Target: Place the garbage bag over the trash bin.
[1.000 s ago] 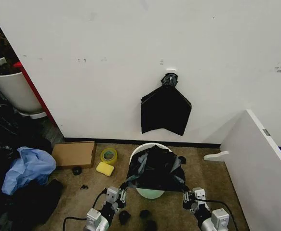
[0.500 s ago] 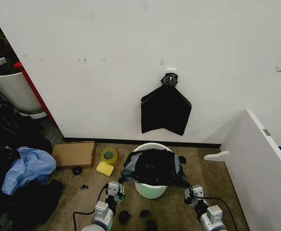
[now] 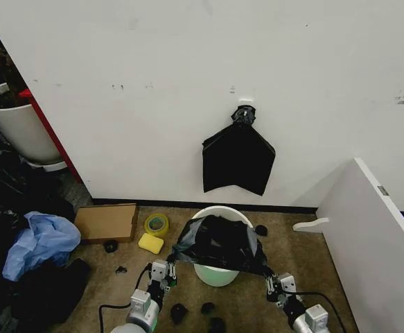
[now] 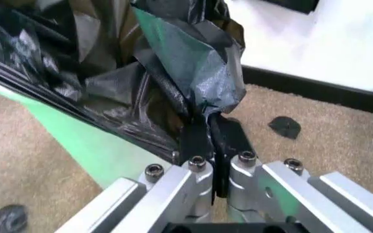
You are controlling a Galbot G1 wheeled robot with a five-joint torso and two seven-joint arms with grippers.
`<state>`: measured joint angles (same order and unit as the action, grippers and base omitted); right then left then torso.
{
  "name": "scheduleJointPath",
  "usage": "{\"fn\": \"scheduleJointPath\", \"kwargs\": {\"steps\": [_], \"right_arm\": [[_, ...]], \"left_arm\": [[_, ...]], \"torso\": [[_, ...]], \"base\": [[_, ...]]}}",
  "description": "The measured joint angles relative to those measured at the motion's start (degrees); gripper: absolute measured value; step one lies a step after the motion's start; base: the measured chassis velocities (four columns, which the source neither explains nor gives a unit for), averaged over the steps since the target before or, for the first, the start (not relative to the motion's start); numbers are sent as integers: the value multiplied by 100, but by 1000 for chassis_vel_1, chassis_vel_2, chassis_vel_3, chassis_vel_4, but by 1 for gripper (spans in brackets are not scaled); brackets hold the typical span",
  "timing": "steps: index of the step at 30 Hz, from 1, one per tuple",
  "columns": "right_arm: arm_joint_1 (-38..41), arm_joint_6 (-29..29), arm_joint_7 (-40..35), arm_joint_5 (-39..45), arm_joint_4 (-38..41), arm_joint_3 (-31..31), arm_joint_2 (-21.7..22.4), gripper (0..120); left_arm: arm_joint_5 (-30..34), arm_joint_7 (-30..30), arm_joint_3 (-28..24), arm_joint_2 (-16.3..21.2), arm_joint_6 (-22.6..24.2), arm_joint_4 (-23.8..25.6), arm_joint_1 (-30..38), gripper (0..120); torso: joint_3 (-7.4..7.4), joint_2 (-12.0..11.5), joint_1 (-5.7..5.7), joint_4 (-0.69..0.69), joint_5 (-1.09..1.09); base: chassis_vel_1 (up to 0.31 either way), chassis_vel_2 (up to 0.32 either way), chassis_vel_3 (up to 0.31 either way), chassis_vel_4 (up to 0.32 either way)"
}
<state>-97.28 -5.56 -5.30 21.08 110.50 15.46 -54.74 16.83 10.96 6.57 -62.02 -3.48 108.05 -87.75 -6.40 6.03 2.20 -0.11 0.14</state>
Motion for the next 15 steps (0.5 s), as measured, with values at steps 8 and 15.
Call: {"fn": "scheduleJointPath", "kwargs": {"steps": [8, 15], "right_arm": [[8, 264, 13, -209, -218, -35, -62, 0], [387, 282, 18, -415, -700, -51, -239, 0]], "left_arm": [[39, -1, 0, 181, 94, -295, 29, 0], [208, 153, -86, -32, 310, -491, 404, 0]], "torso": [[0, -1, 0, 0, 1], [0, -1, 0, -1, 1]], "base": [[0, 0, 0, 0], [0, 0, 0, 0]]}}
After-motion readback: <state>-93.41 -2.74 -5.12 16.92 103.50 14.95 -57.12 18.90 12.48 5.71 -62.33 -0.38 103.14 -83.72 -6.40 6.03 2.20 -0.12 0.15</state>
